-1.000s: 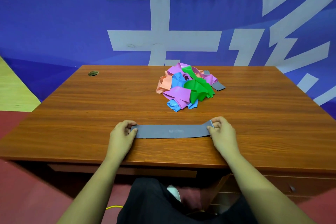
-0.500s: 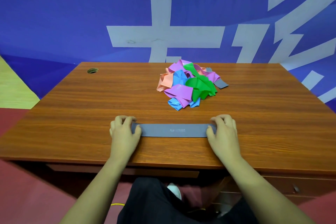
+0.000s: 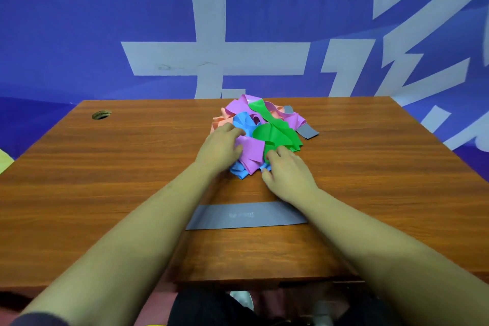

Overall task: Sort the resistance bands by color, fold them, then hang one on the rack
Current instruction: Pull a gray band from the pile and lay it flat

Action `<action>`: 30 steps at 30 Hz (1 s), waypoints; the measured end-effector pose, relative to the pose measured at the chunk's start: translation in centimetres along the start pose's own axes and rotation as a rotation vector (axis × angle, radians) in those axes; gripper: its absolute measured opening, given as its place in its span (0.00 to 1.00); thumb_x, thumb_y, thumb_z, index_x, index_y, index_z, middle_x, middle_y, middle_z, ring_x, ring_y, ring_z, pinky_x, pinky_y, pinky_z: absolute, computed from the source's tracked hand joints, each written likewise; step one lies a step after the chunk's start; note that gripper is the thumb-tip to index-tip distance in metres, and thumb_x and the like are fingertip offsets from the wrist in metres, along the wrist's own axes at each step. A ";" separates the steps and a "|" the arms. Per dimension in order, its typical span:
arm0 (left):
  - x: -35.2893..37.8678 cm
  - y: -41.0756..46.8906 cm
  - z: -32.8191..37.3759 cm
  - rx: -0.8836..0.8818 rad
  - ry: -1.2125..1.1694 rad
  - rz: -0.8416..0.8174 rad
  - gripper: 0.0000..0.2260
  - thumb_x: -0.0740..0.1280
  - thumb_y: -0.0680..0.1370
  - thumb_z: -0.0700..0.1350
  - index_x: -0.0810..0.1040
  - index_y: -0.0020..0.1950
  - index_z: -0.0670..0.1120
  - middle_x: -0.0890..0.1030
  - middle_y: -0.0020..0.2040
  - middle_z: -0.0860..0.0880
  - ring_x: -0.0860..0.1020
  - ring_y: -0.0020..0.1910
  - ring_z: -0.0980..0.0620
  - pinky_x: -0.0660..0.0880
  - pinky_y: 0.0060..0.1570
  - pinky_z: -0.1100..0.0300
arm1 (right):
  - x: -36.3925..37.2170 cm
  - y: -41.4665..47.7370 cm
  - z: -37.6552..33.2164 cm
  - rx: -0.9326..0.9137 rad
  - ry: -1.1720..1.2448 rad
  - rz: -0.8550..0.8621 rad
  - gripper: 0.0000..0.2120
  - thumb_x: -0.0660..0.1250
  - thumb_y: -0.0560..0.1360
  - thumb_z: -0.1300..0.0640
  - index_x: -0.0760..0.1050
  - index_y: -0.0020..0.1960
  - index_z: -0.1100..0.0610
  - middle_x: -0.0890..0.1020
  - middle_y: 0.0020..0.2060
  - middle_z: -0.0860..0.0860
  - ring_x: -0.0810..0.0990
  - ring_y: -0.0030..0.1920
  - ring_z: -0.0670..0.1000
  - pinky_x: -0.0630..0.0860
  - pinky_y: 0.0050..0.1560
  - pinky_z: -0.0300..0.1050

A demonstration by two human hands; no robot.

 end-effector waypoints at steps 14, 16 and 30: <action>2.9 2.9 -2.2 0.032 -0.231 0.059 0.12 0.67 0.77 0.39 0.82 0.58 0.50 0.69 0.44 0.50 0.68 0.49 0.50 0.65 0.51 0.57 | -0.5 5.6 0.7 0.064 0.257 0.069 0.06 0.63 0.76 0.55 0.73 0.42 0.56 0.75 0.43 0.55 0.76 0.45 0.59 0.70 0.40 0.48; 2.1 2.4 -2.0 -0.005 -0.340 0.037 0.14 0.66 0.79 0.39 0.79 0.64 0.49 0.70 0.50 0.49 0.66 0.53 0.53 0.63 0.56 0.59 | -2.6 5.7 0.0 0.003 0.270 0.108 0.08 0.63 0.76 0.55 0.68 0.39 0.55 0.74 0.40 0.52 0.74 0.42 0.57 0.68 0.38 0.48; -11.6 -2.8 6.2 0.094 -0.974 0.169 0.07 0.64 0.81 0.37 0.78 0.48 0.48 0.81 0.39 0.58 0.76 0.40 0.61 0.72 0.44 0.69 | -17.3 2.6 -2.0 -0.037 0.692 0.137 0.03 0.68 0.72 0.61 0.80 0.45 0.58 0.82 0.36 0.50 0.77 0.35 0.45 0.73 0.39 0.39</action>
Point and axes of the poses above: each hand's wrist, its own y-axis towards the middle knuckle, its own x-axis out of the palm, z = x × y, the point moved 7 cm from there along y, towards the middle knuckle
